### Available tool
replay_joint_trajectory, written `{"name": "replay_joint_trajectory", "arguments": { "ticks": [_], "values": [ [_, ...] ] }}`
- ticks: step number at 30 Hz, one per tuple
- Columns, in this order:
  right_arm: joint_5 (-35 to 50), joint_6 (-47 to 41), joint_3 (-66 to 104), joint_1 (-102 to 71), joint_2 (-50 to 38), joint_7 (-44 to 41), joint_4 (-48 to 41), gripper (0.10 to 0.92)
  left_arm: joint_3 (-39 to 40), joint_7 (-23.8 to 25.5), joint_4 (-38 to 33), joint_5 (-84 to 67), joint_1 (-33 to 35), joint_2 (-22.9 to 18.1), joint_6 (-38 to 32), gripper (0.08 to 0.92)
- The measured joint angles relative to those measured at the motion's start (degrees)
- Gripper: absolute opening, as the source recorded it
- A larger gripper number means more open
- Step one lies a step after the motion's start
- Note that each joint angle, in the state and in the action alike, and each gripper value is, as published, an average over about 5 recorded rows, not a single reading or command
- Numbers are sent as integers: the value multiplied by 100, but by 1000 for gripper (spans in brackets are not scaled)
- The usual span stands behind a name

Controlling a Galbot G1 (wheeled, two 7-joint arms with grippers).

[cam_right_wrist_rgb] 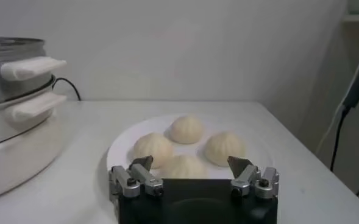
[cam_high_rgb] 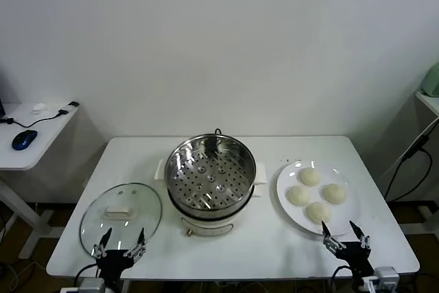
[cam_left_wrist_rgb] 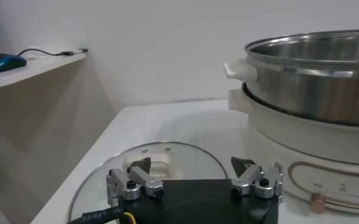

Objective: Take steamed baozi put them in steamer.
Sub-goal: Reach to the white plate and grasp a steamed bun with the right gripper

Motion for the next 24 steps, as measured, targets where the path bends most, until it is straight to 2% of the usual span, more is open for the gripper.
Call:
{"name": "replay_joint_trajectory", "arguments": {
  "ticks": [7, 12, 17, 24],
  "values": [
    [-155, -462, -262, 1046, -690, -159, -369, 823, 44, -2, -17, -21, -67, 10, 33, 823],
    [-204, -954, -764, 2132, -1560, -741, -781, 823, 49, -1, -40, -39, -121, 11, 66, 823],
    [-422, -1036, -1692, 3421, -2526, -1883, -1315, 823, 53, 4, -42, -37, -169, -20, 96, 823],
    [-896, -489, -3926, 5828, -3344, -3906, -2285, 823, 31, 24, -37, -23, -191, -59, 103, 823]
  ]
}}
